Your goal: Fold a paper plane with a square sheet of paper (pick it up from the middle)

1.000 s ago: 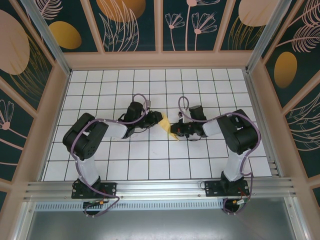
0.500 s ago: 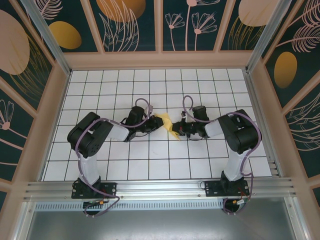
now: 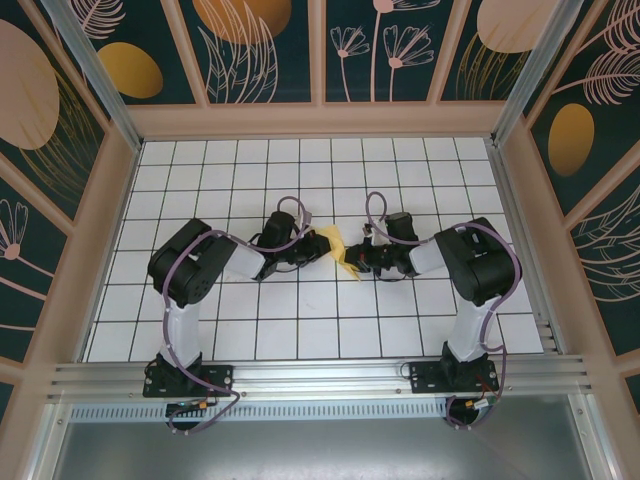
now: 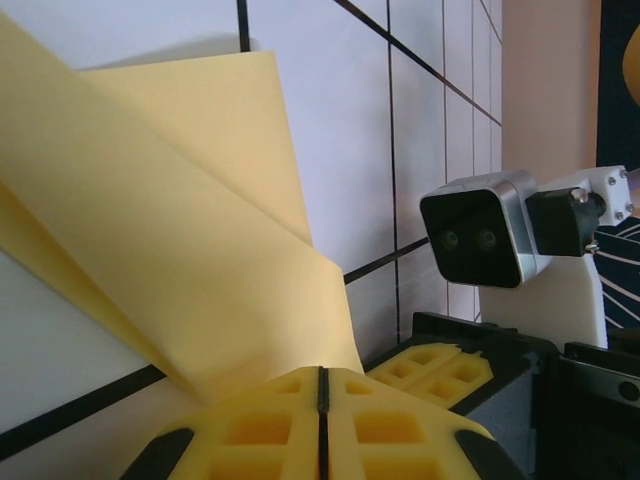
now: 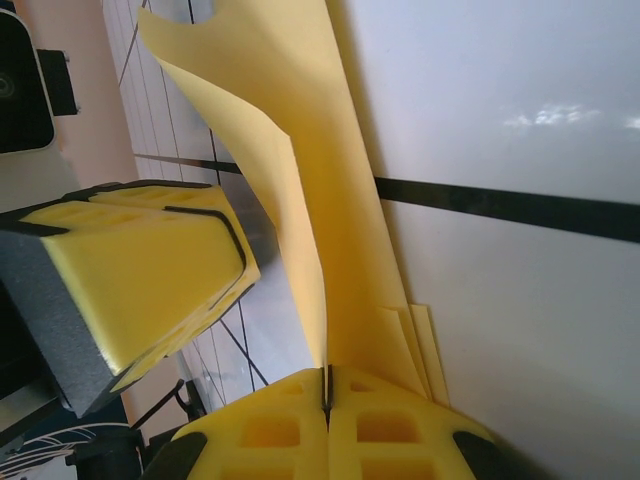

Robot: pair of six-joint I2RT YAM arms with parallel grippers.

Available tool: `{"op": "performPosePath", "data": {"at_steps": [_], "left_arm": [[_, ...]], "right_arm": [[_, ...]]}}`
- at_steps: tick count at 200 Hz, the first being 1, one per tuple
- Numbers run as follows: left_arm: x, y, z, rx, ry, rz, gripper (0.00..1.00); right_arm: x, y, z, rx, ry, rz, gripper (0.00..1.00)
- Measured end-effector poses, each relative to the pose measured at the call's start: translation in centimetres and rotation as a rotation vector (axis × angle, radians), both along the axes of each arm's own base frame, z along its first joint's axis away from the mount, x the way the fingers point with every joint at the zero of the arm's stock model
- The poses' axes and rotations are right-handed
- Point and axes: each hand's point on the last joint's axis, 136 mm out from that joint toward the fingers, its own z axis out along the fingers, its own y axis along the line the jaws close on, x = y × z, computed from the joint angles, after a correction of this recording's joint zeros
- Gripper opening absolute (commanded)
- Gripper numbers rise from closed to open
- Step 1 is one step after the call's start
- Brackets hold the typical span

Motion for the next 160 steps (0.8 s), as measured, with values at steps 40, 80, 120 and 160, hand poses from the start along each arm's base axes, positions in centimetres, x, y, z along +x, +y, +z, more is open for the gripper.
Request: {"op": "performPosePath", "data": {"at_steps": [40,80,120,160], "left_arm": [[0.4,0.0,-1.0,0.034,0.035,0.012,0.08],[0.7,-0.1,-1.3,0.076,0.082,0.019,0.06],[0.9,-0.1,-1.6,0.124,0.127,0.025,0.05],[1.0,-0.1,-1.8,0.154,0.163,0.027,0.04]], "right_arm": [[0.0,0.0,0.0,0.0,0.001,0.001,0.0],[0.1,0.0,0.0,-0.007,0.008,0.005,0.01],[0.2,0.1,0.0,-0.026,0.002,0.028,0.12],[0.0,-0.1,0.4,-0.054,-0.029,0.06,0.17]]}}
